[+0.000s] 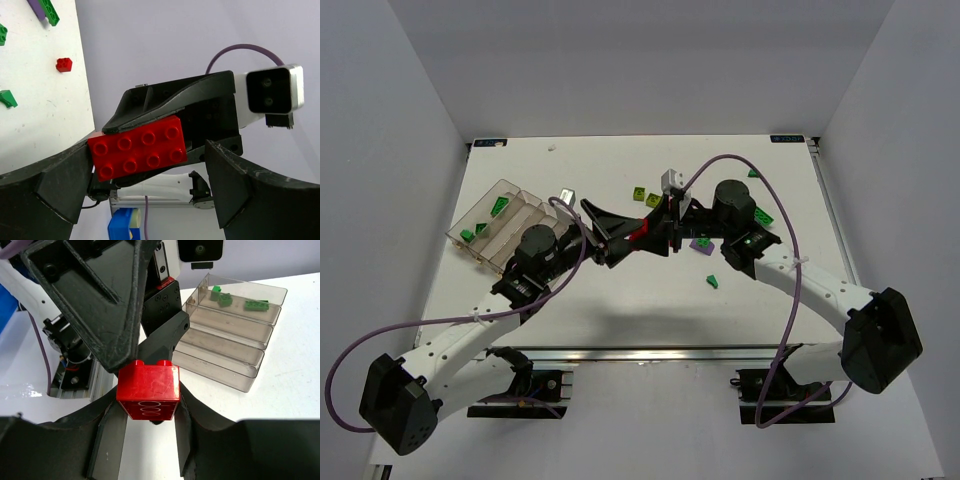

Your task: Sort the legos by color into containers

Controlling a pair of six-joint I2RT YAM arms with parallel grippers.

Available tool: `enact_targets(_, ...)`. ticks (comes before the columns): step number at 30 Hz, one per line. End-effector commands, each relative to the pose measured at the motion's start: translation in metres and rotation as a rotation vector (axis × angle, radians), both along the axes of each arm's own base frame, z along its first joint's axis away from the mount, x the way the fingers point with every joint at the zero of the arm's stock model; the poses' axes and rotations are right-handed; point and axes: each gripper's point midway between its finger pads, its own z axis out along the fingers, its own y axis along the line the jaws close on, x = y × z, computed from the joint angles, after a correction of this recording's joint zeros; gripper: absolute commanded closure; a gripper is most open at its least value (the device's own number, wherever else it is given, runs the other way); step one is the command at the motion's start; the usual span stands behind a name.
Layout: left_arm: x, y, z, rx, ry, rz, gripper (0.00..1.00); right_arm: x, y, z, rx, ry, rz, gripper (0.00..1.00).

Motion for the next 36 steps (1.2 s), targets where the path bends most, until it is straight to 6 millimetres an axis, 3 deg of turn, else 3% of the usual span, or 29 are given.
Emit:
enact_targets(1,-0.004,0.000,0.008,-0.019,-0.025,-0.002,0.02,0.003,0.002,0.011,-0.009,-0.108,0.007,0.92)
enact_targets(10,-0.001,-0.003,-0.007,0.033,0.003,-0.002,0.14,-0.007,0.008,-0.008,-0.083,-0.160,0.046,0.88)
enact_targets(14,0.000,-0.005,-0.010,0.047,0.009,-0.006,0.42,-0.008,0.008,-0.012,-0.102,-0.163,0.047,0.80)
enact_targets(15,0.000,-0.005,-0.011,0.052,0.009,-0.007,0.56,-0.006,0.008,-0.013,-0.108,-0.159,0.039,0.77)
enact_targets(16,0.001,-0.005,-0.013,0.059,0.012,-0.007,0.62,-0.005,0.008,-0.013,-0.111,-0.160,0.036,0.62)
enact_targets(18,0.001,-0.005,-0.013,0.075,0.003,-0.006,0.76,-0.003,0.007,-0.014,-0.117,-0.158,0.020,0.44)
enact_targets(19,0.002,-0.003,-0.012,0.083,-0.003,0.006,0.78,0.000,0.007,-0.014,-0.121,-0.157,0.004,0.15)
enact_targets(21,0.004,0.001,-0.015,0.137,-0.007,0.029,0.80,0.004,0.005,-0.013,-0.126,-0.161,-0.022,0.11)
enact_targets(23,0.013,0.013,-0.018,0.234,-0.014,0.083,0.81,0.008,0.002,-0.014,-0.142,-0.159,-0.057,0.11)
enact_targets(25,0.024,0.033,-0.040,0.364,0.031,0.138,0.83,0.013,-0.005,-0.016,-0.154,-0.157,-0.091,0.11)
enact_targets(27,0.035,0.050,-0.037,0.420,0.035,0.188,0.87,0.019,-0.015,-0.020,-0.173,-0.143,-0.123,0.11)
enact_targets(28,0.038,0.061,-0.049,0.476,0.081,0.207,0.88,0.020,-0.020,-0.017,-0.173,-0.151,-0.135,0.11)
enact_targets(30,0.057,0.092,-0.047,0.535,0.086,0.290,0.90,0.024,-0.031,-0.024,-0.198,-0.143,-0.163,0.10)
enact_targets(31,0.067,0.114,-0.060,0.606,0.122,0.340,0.90,0.025,-0.036,-0.021,-0.201,-0.164,-0.175,0.11)
enact_targets(32,0.073,0.125,-0.063,0.638,0.137,0.371,0.91,0.030,-0.041,-0.024,-0.219,-0.165,-0.214,0.11)
enact_targets(33,0.081,0.134,-0.059,0.670,0.139,0.405,1.00,0.031,-0.047,-0.026,-0.237,-0.159,-0.233,0.11)
enact_targets(35,0.094,0.163,-0.082,0.796,0.218,0.469,1.00,0.033,-0.056,-0.031,-0.264,-0.155,-0.257,0.13)
enact_targets(36,0.104,0.172,-0.077,0.826,0.217,0.506,1.00,0.033,-0.063,-0.033,-0.271,-0.146,-0.271,0.16)
